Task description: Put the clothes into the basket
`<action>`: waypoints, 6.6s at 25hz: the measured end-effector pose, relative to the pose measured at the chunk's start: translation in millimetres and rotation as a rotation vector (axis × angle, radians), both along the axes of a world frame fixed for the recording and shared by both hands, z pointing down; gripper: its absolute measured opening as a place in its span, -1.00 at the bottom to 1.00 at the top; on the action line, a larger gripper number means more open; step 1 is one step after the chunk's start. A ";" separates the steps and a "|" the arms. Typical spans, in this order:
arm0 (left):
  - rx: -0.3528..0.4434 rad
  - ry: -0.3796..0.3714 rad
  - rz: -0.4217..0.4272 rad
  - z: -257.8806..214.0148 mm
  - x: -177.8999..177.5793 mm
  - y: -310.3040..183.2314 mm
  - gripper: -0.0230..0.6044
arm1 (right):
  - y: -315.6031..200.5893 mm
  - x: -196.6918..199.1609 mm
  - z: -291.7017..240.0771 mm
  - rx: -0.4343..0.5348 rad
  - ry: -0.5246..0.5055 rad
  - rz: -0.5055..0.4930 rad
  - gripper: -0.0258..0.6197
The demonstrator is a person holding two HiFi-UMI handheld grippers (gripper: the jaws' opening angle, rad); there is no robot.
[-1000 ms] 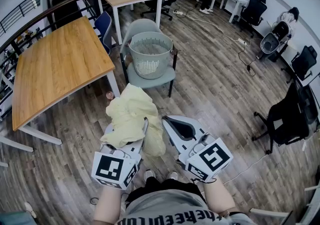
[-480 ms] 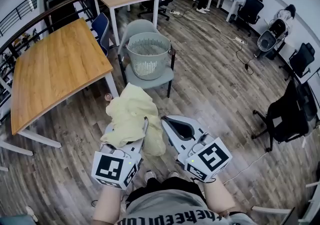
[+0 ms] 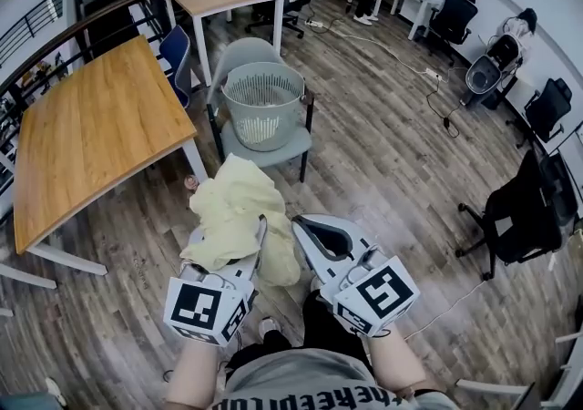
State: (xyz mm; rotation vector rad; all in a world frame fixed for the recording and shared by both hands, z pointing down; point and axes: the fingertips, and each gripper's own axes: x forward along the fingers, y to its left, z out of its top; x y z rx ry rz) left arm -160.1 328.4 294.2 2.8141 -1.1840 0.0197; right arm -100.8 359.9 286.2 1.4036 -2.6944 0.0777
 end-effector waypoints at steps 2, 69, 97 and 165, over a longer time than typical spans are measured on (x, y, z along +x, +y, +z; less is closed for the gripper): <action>0.000 -0.001 -0.013 -0.1 8.6 -9.4 -0.38 | -9.6 9.1 -0.2 0.002 0.000 -0.011 -0.89; -0.013 -0.024 -0.132 -13.0 90.2 -365.4 -0.38 | -374.4 99.1 -1.5 -0.053 -0.078 -0.113 -0.89; -0.023 0.001 -0.117 -3.0 89.3 -445.9 -0.38 | -450.4 100.4 4.4 -0.053 -0.049 -0.088 -0.89; -0.237 -0.069 -0.460 91.3 121.1 -610.4 -0.38 | -641.9 133.4 87.6 -0.279 -0.071 -0.409 -0.89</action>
